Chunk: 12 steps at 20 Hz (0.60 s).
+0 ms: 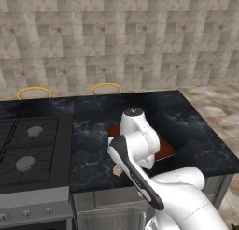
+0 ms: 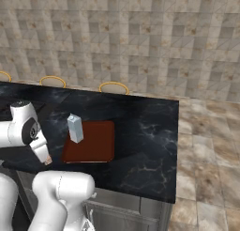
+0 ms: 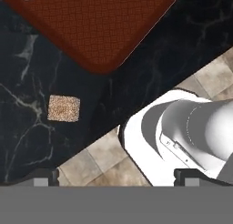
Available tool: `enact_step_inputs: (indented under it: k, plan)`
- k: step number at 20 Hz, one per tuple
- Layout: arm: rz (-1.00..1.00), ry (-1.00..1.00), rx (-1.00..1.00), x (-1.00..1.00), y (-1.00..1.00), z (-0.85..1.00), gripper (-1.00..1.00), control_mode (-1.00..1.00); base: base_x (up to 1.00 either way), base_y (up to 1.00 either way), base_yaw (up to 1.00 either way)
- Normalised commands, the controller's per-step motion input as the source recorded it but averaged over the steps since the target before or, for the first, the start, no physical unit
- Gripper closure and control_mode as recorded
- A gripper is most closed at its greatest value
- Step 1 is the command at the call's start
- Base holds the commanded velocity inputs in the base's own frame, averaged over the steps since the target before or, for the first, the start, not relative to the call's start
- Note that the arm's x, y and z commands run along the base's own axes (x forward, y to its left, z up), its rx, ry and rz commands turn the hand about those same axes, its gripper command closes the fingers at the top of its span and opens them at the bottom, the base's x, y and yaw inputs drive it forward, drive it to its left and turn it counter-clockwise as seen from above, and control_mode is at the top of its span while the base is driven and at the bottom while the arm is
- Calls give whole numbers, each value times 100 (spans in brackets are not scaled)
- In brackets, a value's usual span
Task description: Take out the milk from the fridge and place it on the tray on the counter. Then take the sugar cube near the tray and place it in the tray.
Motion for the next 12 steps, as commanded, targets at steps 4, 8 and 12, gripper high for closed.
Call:
enact_step_inputs:
  k: [4,8,12]
  plan:
    - [0,4,0,36,0,-27,-100,-100,0,0,0]
    - [0,6,0,26,4,-34,-100,-100,0,0,0]
    - [-1,7,0,34,10,-43,-100,-100,0,0,0]
